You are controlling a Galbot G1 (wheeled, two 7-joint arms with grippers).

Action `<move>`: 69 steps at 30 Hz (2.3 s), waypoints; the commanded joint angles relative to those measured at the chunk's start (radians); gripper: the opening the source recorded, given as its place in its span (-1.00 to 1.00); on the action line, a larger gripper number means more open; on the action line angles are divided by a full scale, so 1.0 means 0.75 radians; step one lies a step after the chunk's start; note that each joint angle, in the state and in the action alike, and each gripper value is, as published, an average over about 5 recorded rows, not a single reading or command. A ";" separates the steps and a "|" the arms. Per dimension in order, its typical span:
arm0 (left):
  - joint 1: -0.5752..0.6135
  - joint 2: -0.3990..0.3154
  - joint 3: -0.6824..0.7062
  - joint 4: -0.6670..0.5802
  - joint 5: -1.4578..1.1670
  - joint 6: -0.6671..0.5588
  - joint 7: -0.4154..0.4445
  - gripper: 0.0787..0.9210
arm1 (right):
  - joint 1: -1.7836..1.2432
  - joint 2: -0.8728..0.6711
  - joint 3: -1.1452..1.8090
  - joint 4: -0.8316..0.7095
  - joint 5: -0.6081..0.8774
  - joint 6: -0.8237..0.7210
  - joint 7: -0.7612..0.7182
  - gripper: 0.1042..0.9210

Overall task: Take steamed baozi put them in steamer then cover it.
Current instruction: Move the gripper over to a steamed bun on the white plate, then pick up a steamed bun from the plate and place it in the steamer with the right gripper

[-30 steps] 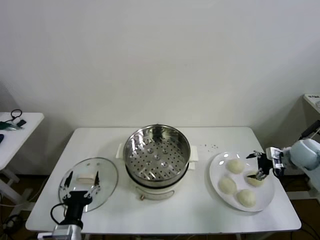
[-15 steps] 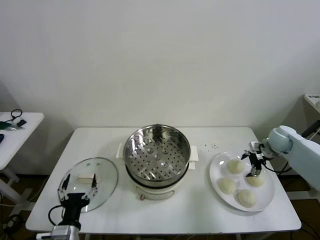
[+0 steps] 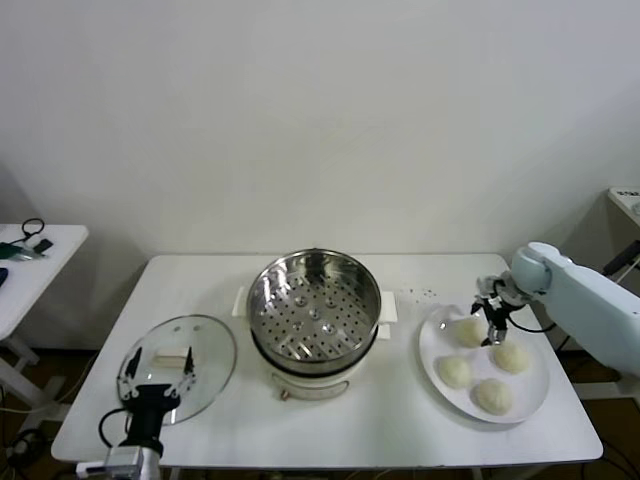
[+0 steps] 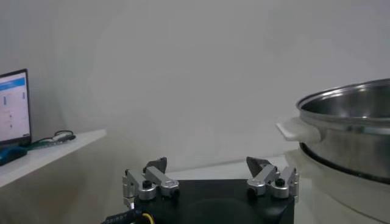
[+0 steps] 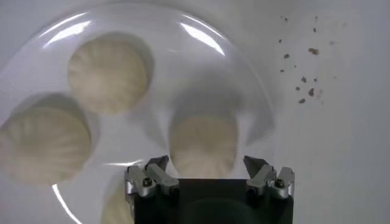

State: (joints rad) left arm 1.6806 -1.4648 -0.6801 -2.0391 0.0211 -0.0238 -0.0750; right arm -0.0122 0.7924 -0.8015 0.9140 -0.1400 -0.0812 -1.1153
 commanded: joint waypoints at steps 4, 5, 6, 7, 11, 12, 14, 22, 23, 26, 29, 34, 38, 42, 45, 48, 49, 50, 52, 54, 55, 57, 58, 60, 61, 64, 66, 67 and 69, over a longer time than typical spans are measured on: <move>-0.014 0.004 -0.004 0.016 0.000 0.005 0.000 0.77 | 0.027 0.069 -0.028 -0.087 -0.009 0.020 -0.009 0.73; -0.014 0.004 -0.005 0.016 0.000 0.005 -0.001 0.77 | 0.029 0.069 -0.032 -0.088 -0.009 0.022 -0.011 0.71; -0.014 0.004 -0.005 0.017 0.000 0.006 -0.001 0.77 | 0.031 0.069 -0.036 -0.089 -0.009 0.024 -0.014 0.68; -0.014 0.004 -0.006 0.018 0.001 0.006 -0.001 0.77 | 0.032 0.068 -0.040 -0.088 -0.007 0.026 -0.018 0.64; -0.014 0.011 -0.016 0.021 0.009 0.008 0.000 0.77 | 0.041 0.063 -0.062 -0.085 0.003 0.032 -0.036 0.51; -0.013 0.014 -0.020 0.021 0.010 0.008 0.000 0.77 | 0.044 0.062 -0.068 -0.085 0.005 0.034 -0.038 0.49; -0.013 0.019 -0.024 0.021 0.008 0.007 0.000 0.77 | 0.054 0.060 -0.078 -0.084 0.007 0.039 -0.040 0.45; -0.005 0.017 -0.024 0.018 0.005 0.005 0.000 0.77 | 0.122 0.037 -0.122 -0.029 0.060 0.069 -0.039 0.39; -0.004 0.017 -0.023 0.017 0.005 0.005 0.000 0.77 | 0.151 0.029 -0.141 -0.007 0.080 0.080 -0.039 0.39; -0.002 0.020 -0.022 0.013 0.005 0.005 0.000 0.77 | 0.267 0.005 -0.223 0.076 0.147 0.131 -0.051 0.39; 0.001 0.021 -0.019 0.009 0.005 0.005 0.000 0.77 | 0.427 0.000 -0.336 0.167 0.209 0.212 -0.065 0.39; 0.015 0.016 -0.014 0.001 0.007 0.005 0.000 0.77 | 0.688 0.062 -0.526 0.215 0.280 0.340 -0.088 0.39; 0.030 0.011 -0.012 0.001 0.005 0.002 -0.001 0.77 | 0.866 0.153 -0.631 0.220 0.291 0.431 -0.099 0.39; 0.036 0.010 -0.013 0.005 0.002 0.000 -0.001 0.77 | 0.961 0.264 -0.665 0.228 0.309 0.502 -0.109 0.39; 0.038 0.012 -0.014 0.002 0.001 0.001 0.001 0.77 | 1.008 0.356 -0.670 0.249 0.299 0.562 -0.133 0.39; 0.039 0.013 -0.016 -0.003 0.001 0.004 0.004 0.77 | 1.027 0.456 -0.662 0.256 0.261 0.636 -0.146 0.40; 0.039 0.013 -0.016 -0.006 0.002 0.006 0.006 0.77 | 1.024 0.490 -0.656 0.254 0.239 0.664 -0.147 0.41; 0.040 0.013 -0.016 -0.008 0.002 0.007 0.006 0.77 | 1.019 0.523 -0.649 0.253 0.215 0.692 -0.146 0.41; 0.042 0.013 -0.016 -0.013 0.003 0.009 0.008 0.77 | 0.997 0.580 -0.631 0.255 0.158 0.739 -0.143 0.41; 0.045 0.014 -0.015 -0.017 0.004 0.012 0.009 0.77 | 0.966 0.629 -0.609 0.262 0.093 0.777 -0.137 0.41; 0.045 0.015 -0.015 -0.019 0.004 0.013 0.009 0.77 | 0.948 0.650 -0.598 0.264 0.057 0.795 -0.134 0.41; 0.046 0.017 -0.016 -0.020 0.004 0.015 0.010 0.77 | 0.910 0.690 -0.579 0.262 -0.008 0.824 -0.127 0.41; 0.046 0.017 -0.017 -0.020 0.004 0.016 0.010 0.77 | 0.889 0.711 -0.570 0.258 -0.043 0.840 -0.122 0.41; 0.047 0.018 -0.018 -0.020 0.003 0.017 0.010 0.77 | 0.845 0.748 -0.549 0.244 -0.103 0.863 -0.115 0.41; 0.047 0.019 -0.019 -0.019 0.002 0.017 0.010 0.77 | 0.822 0.765 -0.539 0.237 -0.130 0.872 -0.112 0.41; 0.049 0.022 -0.021 -0.018 0.000 0.018 0.010 0.77 | 0.760 0.805 -0.515 0.222 -0.182 0.886 -0.107 0.41; 0.049 0.025 -0.022 -0.016 -0.001 0.018 0.010 0.77 | 0.724 0.823 -0.504 0.223 -0.211 0.891 -0.104 0.41; 0.049 0.026 -0.023 -0.015 -0.002 0.018 0.009 0.77 | 0.707 0.828 -0.497 0.225 -0.229 0.895 -0.104 0.41; 0.049 0.028 -0.024 -0.013 -0.004 0.019 0.010 0.77 | 0.668 0.836 -0.478 0.228 -0.274 0.903 -0.103 0.42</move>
State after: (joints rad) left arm 1.7166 -1.4468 -0.6970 -2.0519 0.0198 -0.0106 -0.0681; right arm 0.5692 1.3252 -1.1903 1.0845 -0.2133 0.5329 -1.1968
